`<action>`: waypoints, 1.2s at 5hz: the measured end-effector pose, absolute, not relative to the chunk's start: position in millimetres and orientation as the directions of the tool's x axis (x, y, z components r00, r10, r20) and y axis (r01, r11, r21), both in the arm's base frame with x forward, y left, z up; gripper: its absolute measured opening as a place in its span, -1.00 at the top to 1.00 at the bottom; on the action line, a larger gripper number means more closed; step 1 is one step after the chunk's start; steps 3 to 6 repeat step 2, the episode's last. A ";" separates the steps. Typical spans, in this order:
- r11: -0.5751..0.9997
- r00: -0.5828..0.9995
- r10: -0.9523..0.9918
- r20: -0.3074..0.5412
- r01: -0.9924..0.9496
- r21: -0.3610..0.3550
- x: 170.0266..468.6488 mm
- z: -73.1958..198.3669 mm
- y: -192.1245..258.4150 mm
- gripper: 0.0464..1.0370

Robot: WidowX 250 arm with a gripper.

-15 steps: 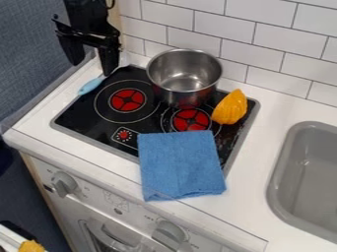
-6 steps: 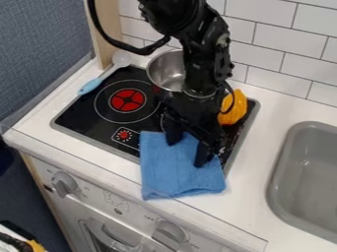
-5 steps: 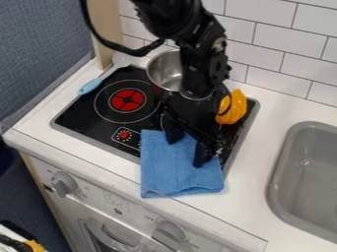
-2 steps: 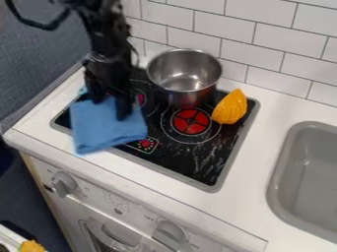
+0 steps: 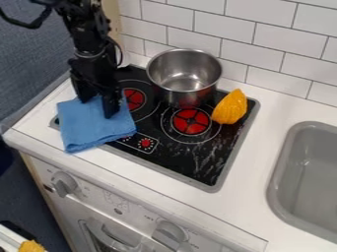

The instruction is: Took the blue cloth from the right side of the burner to the left

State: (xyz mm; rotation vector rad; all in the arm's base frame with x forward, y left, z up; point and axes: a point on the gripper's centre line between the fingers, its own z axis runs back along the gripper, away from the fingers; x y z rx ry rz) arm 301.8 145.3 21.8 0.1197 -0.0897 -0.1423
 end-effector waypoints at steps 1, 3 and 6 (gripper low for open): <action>0.981 0.978 -0.187 0.096 0.182 0.061 297.8 45.8 132.3 -0.93; 0.982 0.972 -0.189 0.138 0.183 0.052 292.9 75.5 131.1 -0.93; 0.982 0.972 -0.189 0.138 0.183 0.052 292.9 75.5 131.1 -0.93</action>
